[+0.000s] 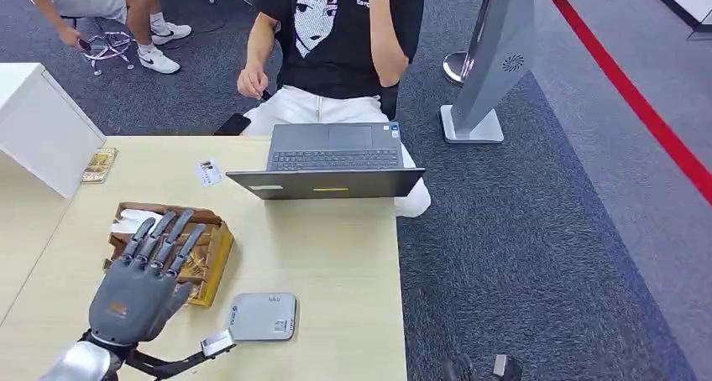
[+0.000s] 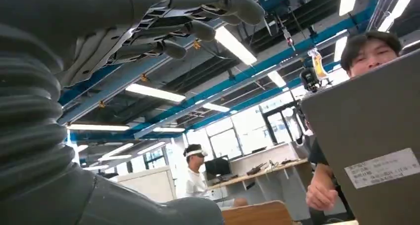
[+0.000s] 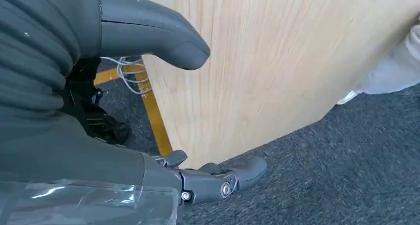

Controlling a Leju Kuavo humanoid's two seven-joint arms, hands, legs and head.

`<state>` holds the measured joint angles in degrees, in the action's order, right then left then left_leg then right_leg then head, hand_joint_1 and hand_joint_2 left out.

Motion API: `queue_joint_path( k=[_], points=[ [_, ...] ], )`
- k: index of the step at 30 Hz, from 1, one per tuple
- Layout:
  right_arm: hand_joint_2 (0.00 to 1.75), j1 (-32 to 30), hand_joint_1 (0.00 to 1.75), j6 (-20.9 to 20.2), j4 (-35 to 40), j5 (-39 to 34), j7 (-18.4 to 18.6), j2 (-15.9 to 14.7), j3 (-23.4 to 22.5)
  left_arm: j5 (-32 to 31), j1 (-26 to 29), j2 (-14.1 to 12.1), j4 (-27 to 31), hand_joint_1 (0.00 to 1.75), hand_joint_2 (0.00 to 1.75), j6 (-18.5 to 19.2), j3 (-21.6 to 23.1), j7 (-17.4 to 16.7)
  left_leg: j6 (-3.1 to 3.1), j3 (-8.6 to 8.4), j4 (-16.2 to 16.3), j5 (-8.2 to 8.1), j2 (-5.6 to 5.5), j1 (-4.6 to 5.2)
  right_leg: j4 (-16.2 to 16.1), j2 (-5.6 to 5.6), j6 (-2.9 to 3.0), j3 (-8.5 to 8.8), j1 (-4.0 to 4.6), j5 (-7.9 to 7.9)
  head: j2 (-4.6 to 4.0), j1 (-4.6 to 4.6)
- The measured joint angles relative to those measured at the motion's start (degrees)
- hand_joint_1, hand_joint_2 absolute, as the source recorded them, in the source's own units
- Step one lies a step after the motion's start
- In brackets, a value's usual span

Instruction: Pass the card to the sensor for recognition and then transmit it.

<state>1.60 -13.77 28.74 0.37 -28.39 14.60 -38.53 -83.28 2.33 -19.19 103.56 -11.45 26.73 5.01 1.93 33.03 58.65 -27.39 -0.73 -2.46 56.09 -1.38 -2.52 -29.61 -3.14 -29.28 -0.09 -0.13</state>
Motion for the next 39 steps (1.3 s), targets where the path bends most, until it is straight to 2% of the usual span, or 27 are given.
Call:
queue_joint_path(
  k=[5,13,23,26,30,39],
  points=[
    [1.75,0.1,0.0,0.1,-0.5,0.7,-0.4,0.0,0.0,0.7,0.1,0.5,-2.5,0.0,1.75,0.6,2.4,0.3,0.0,0.0,0.0,0.0,0.0,0.0,0.0,0.01,0.0,0.0,0.0,0.0,-0.02,0.0],
    [1.75,0.3,0.0,-0.3,-1.3,1.0,-0.4,0.0,0.0,3.5,1.7,1.7,-10.1,0.0,1.75,0.9,2.6,0.1,0.0,0.01,0.0,0.0,-0.02,-0.01,0.0,0.02,0.0,0.0,0.01,0.0,-0.02,0.02],
    [1.75,0.3,0.0,-0.3,-1.8,1.0,-0.4,0.0,0.0,3.9,1.9,2.6,-13.2,0.0,1.75,0.5,2.7,-0.2,0.0,0.03,0.0,0.0,-0.06,-0.01,0.0,0.06,0.0,0.0,0.01,0.0,0.0,0.0],
    [1.75,0.3,0.0,-0.4,-1.9,1.0,-0.3,0.0,0.0,2.9,1.9,2.7,-13.9,0.0,1.75,-0.2,2.5,-2.1,0.0,0.03,0.0,0.0,-0.06,-0.01,0.0,0.05,0.0,0.01,0.01,0.0,-0.02,0.02],
    [1.75,0.3,0.0,-0.5,-1.9,1.0,-0.3,0.0,0.0,3.7,1.9,2.1,-14.9,0.0,1.75,-0.8,0.3,-3.6,0.0,0.03,0.0,0.0,-0.06,-0.01,0.0,0.05,0.0,0.0,0.01,-0.01,-0.02,0.0],
    [1.75,0.4,0.0,-0.6,-1.9,1.0,-0.1,-0.1,0.2,5.3,2.1,1.4,-16.5,0.0,1.75,-0.5,-7.2,-2.2,0.0,0.04,0.0,0.0,-0.07,-0.01,0.0,0.06,0.0,0.01,0.01,0.0,-0.02,0.0]
  ],
)
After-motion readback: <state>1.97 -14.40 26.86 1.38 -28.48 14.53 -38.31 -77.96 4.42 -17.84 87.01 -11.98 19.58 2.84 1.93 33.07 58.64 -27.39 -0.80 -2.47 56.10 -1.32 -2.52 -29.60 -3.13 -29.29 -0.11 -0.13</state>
